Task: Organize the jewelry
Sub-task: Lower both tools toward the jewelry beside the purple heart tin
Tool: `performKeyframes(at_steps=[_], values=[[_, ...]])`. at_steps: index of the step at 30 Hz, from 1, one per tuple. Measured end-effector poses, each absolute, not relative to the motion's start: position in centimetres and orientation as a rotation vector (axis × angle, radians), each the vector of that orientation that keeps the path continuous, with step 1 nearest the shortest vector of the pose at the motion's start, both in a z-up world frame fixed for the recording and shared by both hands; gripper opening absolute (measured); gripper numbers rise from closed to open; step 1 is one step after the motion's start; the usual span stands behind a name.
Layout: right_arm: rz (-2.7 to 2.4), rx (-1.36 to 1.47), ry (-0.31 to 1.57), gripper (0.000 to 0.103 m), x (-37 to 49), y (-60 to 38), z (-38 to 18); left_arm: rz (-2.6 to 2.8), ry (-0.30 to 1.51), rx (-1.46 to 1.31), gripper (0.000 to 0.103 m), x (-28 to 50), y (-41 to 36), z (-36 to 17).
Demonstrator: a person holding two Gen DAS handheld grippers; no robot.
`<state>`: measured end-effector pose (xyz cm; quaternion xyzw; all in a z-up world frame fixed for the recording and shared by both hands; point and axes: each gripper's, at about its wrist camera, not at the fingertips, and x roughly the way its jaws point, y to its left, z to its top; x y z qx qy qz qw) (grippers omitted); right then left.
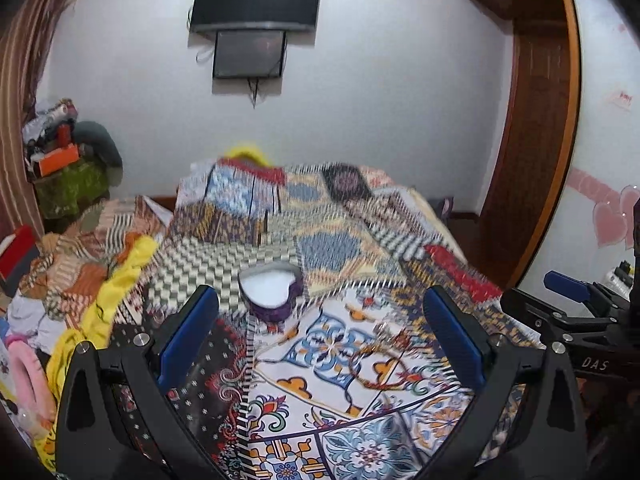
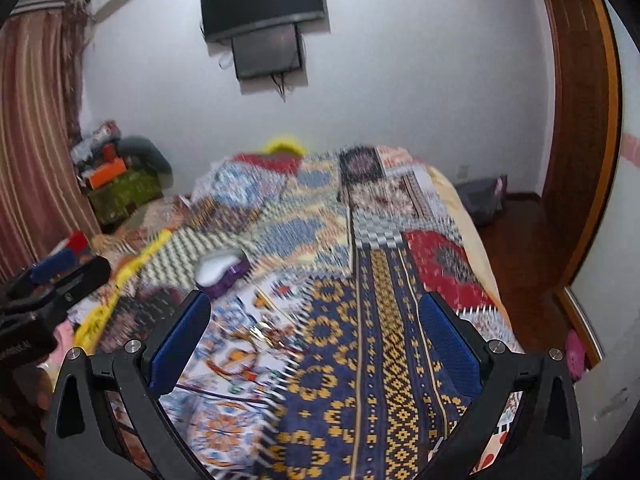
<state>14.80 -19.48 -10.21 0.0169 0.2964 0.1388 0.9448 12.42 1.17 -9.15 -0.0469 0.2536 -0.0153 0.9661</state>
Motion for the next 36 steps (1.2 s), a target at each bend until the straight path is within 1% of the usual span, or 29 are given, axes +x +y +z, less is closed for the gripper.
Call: performKeyframes(at_steps=[1, 3, 5, 6, 8, 10, 12, 14, 15, 17, 18, 20, 21, 23, 24, 26, 29, 31, 32, 36], values=[[0.283, 0.030, 0.635, 0.103, 15.4, -19.6, -10.9, -0.033, 0.526, -0.096, 0.102, 12.7, 1.2, -9.7], [0.292, 0.033, 0.698, 0.103, 16.5, -19.8, -12.2, -0.044, 0.575, -0.111, 0.098, 13.9, 1.3, -11.4], [0.309, 0.043, 0.761, 0.103, 17.6, -20.2, -13.6, -0.051, 0.629, -0.131, 0.092, 15.0, 1.6, -12.7], [0.318, 0.045, 0.791, 0.103, 18.1, -20.3, -14.2, -0.054, 0.658, -0.142, 0.090, 15.6, 1.8, -13.3], [0.333, 0.045, 0.826, 0.103, 18.7, -20.4, -15.1, -0.068, 0.707, -0.164, 0.086, 16.6, 2.2, -14.6], [0.347, 0.042, 0.850, 0.102, 19.4, -20.2, -15.8, -0.075, 0.741, -0.179, 0.085, 17.3, 2.6, -15.3], [0.369, 0.035, 0.875, 0.097, 20.0, -20.0, -16.3, -0.083, 0.774, -0.192, 0.082, 18.1, 2.9, -16.3], [0.386, 0.028, 0.888, 0.089, 20.5, -19.8, -16.7, -0.100, 0.796, -0.196, 0.077, 18.6, 3.0, -16.9], [0.403, 0.026, 0.898, 0.088, 20.6, -19.6, -16.8, -0.116, 0.807, -0.197, 0.076, 18.8, 3.0, -17.1], [0.431, 0.029, 0.909, 0.082, 21.1, -19.3, -16.9, -0.151, 0.837, -0.198, 0.066, 19.4, 3.0, -17.3], [0.443, 0.029, 0.913, 0.081, 21.3, -19.1, -16.9, -0.162, 0.845, -0.199, 0.064, 19.5, 2.9, -17.3], [0.476, 0.012, 0.915, 0.074, 21.5, -18.4, -16.8, -0.194, 0.866, -0.191, 0.056, 19.7, 2.6, -17.5], [0.494, -0.011, 0.913, 0.072, 21.6, -17.8, -16.8, -0.201, 0.871, -0.183, 0.054, 19.7, 2.5, -17.5], [0.519, -0.053, 0.912, 0.064, 21.6, -16.9, -16.8, -0.217, 0.880, -0.155, 0.045, 19.6, 2.0, -17.6], [0.530, -0.073, 0.914, 0.062, 21.7, -16.5, -16.9, -0.225, 0.884, -0.148, 0.043, 19.6, 1.9, -17.6], [0.553, -0.115, 0.923, 0.052, 21.7, -15.7, -17.2, -0.245, 0.893, -0.136, 0.034, 19.5, 1.6, -17.7], [0.577, -0.149, 0.940, 0.045, 22.1, -15.0, -17.5, -0.266, 0.895, -0.116, 0.029, 19.3, 1.0, -17.7], [0.596, -0.173, 0.948, 0.043, 22.1, -14.5, -17.8, -0.278, 0.897, -0.112, 0.026, 19.2, 0.8, -17.8], [0.604, -0.184, 0.952, 0.040, 22.1, -14.3, -17.9, -0.289, 0.901, -0.116, 0.023, 19.2, 0.6, -17.8], [0.616, -0.203, 0.961, 0.033, 22.2, -13.8, -18.3, -0.311, 0.914, -0.122, 0.021, 19.3, 0.0, -18.1]])
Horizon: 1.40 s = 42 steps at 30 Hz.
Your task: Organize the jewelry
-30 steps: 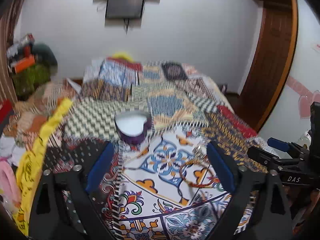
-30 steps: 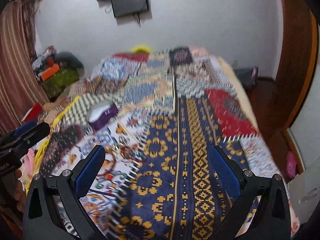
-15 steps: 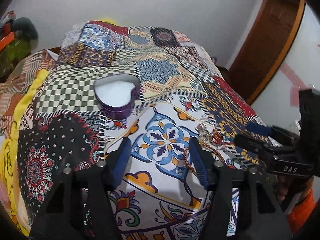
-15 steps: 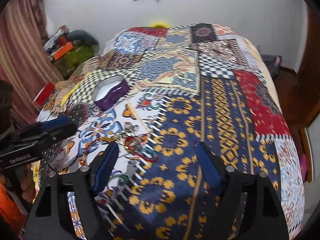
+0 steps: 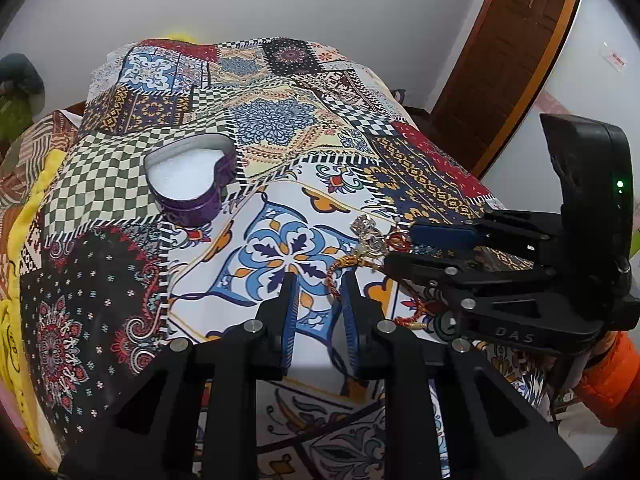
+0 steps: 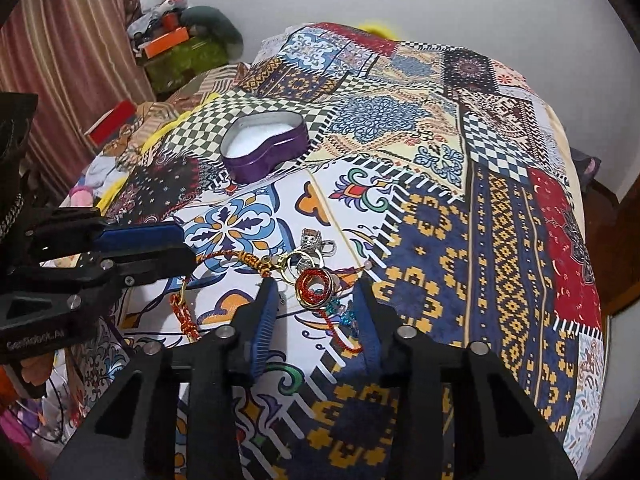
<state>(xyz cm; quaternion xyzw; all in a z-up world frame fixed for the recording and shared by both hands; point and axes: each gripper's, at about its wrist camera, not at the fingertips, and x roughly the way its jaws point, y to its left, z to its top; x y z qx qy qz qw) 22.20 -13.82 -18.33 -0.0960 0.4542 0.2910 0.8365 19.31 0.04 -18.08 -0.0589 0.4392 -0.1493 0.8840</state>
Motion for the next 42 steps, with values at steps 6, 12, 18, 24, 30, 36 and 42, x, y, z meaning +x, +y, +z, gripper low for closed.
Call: performKeyframes(at_steps=[6, 12, 18, 24, 30, 36, 42], values=[[0.624, -0.233, 0.954, 0.027, 22.2, -13.4, -18.3, -0.329, 0.942, -0.139, 0.021, 19.8, -0.2, -18.8], [0.623, -0.256, 0.936, 0.027, 22.2, -13.3, -17.9, -0.330, 0.952, -0.135, 0.012, 19.9, -0.2, -19.7], [0.650, -0.254, 0.936, 0.027, 22.1, -12.9, -17.6, -0.330, 0.933, -0.133, 0.003, 19.7, 0.0, -19.9], [0.643, -0.285, 0.961, 0.027, 22.4, -12.3, -18.5, -0.334, 0.920, -0.137, 0.000, 19.2, 0.5, -19.6], [0.639, -0.289, 0.958, 0.016, 22.2, -12.3, -18.4, -0.332, 0.929, -0.153, 0.001, 19.0, 0.8, -19.3], [0.640, -0.262, 0.924, 0.014, 21.8, -12.7, -17.3, -0.336, 0.932, -0.169, 0.003, 19.2, 1.0, -18.8], [0.632, -0.207, 0.879, 0.014, 21.3, -14.1, -15.5, -0.320, 0.970, -0.155, 0.021, 19.6, 0.5, -19.4]])
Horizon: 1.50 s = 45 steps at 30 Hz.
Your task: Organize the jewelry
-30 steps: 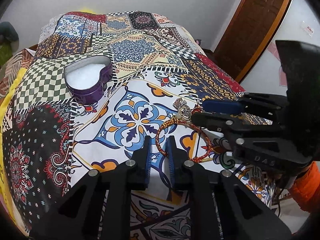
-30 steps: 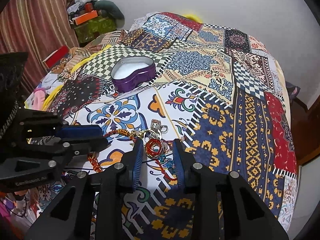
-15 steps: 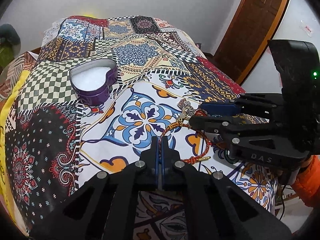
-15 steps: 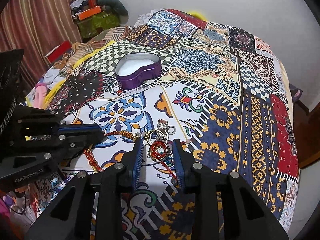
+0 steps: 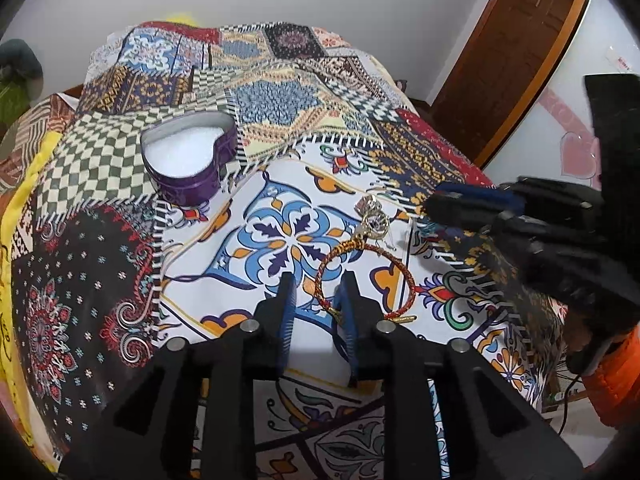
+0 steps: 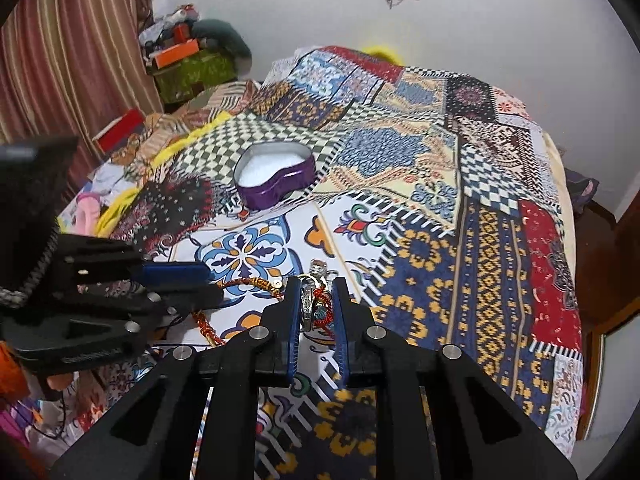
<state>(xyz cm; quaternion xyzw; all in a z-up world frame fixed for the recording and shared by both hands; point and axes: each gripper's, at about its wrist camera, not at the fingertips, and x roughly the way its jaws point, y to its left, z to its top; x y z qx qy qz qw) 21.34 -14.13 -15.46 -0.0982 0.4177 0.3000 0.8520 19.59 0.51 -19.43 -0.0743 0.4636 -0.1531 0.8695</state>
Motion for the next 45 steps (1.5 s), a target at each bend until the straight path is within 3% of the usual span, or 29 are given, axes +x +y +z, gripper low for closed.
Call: performKeyframes(at_steps=[10, 12, 14, 16, 19, 34, 36, 39, 45], values=[[0.606, -0.157, 0.957, 0.014, 20.8, -16.1, -17.2, -0.294, 0.956, -0.107, 0.021, 19.6, -0.6, -20.1], [0.600, -0.141, 0.990, 0.020, 21.1, -16.7, -17.7, -0.291, 0.949, -0.087, 0.020, 19.5, -0.8, -20.1], [0.592, -0.123, 1.000, 0.033, 21.1, -17.1, -17.9, -0.289, 0.943, -0.074, 0.016, 19.5, -1.1, -20.2], [0.578, -0.123, 0.984, 0.035, 21.0, -17.5, -17.7, -0.293, 0.939, -0.061, 0.011, 19.5, -1.4, -20.3], [0.569, -0.135, 0.967, 0.035, 20.7, -17.8, -17.4, -0.297, 0.931, -0.036, 0.002, 19.5, -2.0, -20.3], [0.573, -0.228, 0.959, 0.035, 20.1, -15.8, -18.3, -0.294, 0.899, -0.041, 0.001, 17.7, -1.3, -18.9], [0.563, -0.238, 0.954, 0.033, 20.2, -15.7, -18.3, -0.292, 0.898, -0.035, 0.001, 17.5, -1.3, -18.8], [0.549, -0.255, 0.947, 0.019, 20.4, -15.6, -18.3, -0.291, 0.902, -0.046, 0.001, 17.5, -1.2, -18.9], [0.560, -0.235, 0.937, 0.019, 20.1, -15.9, -17.8, -0.299, 0.899, -0.069, 0.001, 17.5, -1.0, -18.5]])
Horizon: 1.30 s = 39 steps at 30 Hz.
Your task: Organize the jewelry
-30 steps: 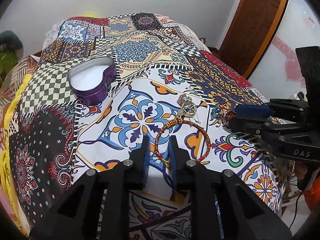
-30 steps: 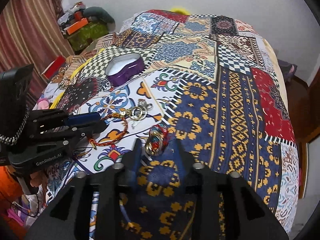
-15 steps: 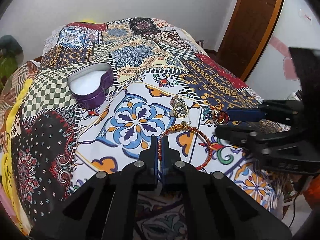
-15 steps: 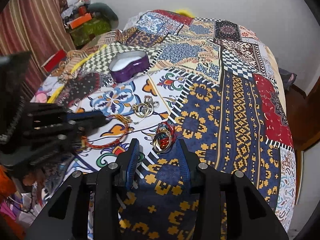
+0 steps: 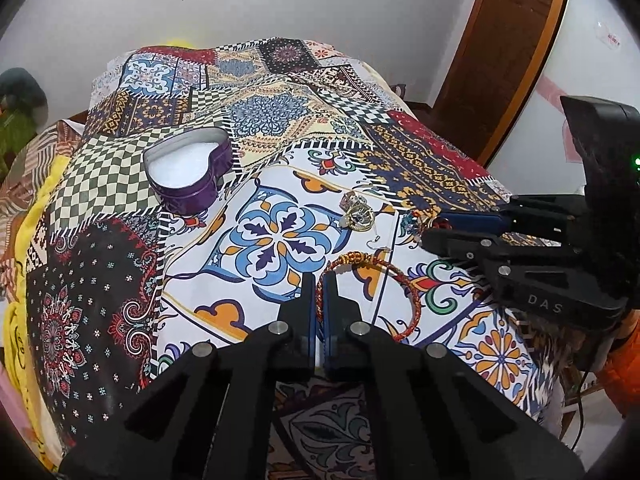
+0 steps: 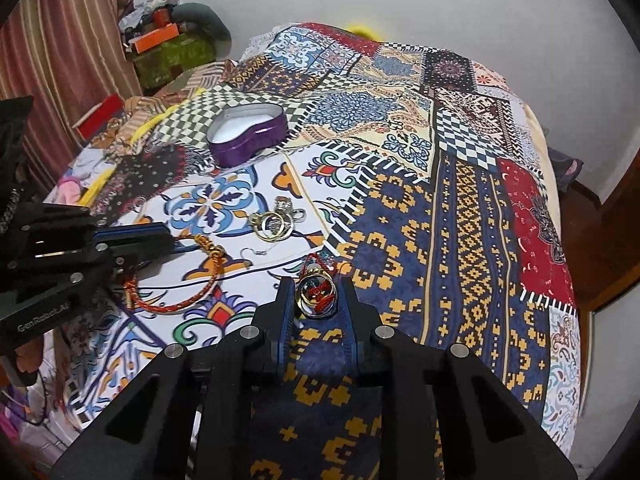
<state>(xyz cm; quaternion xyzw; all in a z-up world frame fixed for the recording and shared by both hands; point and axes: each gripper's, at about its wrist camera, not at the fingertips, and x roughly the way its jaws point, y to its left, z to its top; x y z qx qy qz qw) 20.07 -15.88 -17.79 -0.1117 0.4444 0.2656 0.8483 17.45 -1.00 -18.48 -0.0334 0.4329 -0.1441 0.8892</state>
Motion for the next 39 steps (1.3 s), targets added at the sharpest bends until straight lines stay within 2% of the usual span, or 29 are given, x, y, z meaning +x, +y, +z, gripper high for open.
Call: performKeyframes(at_steps=[25, 39], values=[[0.620, -0.157, 0.748, 0.020, 20.6, -12.4, -10.8, -0.176, 0.735, -0.066, 0.001, 17.2, 3.0, -12.6], [0.649, -0.078, 0.713, 0.020, 24.2, -8.5, -9.6, -0.095, 0.685, -0.058, 0.001, 21.5, 6.5, -11.8]])
